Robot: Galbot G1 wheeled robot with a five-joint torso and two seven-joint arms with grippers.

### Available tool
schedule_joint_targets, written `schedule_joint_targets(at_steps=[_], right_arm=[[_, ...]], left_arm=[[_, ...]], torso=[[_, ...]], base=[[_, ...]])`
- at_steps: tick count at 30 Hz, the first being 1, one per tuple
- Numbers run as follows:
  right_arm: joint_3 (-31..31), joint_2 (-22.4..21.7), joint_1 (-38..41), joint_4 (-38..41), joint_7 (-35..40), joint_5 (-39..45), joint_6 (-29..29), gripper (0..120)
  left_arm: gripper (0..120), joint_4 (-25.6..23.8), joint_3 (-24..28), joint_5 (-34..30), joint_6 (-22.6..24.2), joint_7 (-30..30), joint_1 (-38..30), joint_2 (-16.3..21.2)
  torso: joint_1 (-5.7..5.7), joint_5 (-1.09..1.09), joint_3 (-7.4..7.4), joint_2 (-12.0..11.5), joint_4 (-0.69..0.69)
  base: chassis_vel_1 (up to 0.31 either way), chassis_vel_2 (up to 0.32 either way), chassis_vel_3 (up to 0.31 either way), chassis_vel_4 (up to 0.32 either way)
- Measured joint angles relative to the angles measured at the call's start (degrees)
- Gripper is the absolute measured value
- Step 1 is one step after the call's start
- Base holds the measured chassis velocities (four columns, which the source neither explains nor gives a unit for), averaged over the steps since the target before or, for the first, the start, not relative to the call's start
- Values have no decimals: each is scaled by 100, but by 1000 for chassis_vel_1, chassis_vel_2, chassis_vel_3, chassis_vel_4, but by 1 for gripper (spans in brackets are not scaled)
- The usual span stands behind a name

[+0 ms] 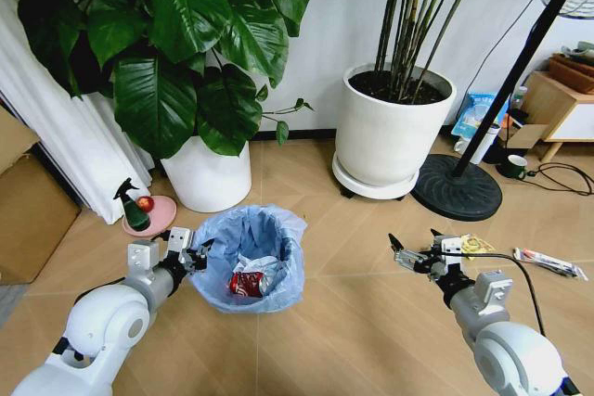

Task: Pick up the trash bin and place the garbage on the floor into it.

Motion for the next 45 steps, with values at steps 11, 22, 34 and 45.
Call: schedule_joint_targets(at_steps=[11,22,34,45], right_arm=[[-83,-25,70,-47,-9,-8,-1,100],[-173,-2,129,-82,3,-16,9,100],[-169,37,154,-127,22,-13,21,100],[120,361,-145,-324,17,-328,186,100]], left_arm=[[0,-19,3,4,0,0,8,-14],[0,-34,15,16,0,0,31,-31],[0,-44,28,33,0,1,30,-59],[0,-74,22,66,0,21,46,-109]], torso=[[0,1,0,0,-1],[1,2,1,0,-1],[1,1,0,0,-2],[0,2,0,0,-3]], base=[[-24,-265,23,261],[-184,-347,176,347],[-207,-368,202,373],[-135,-228,145,211]])
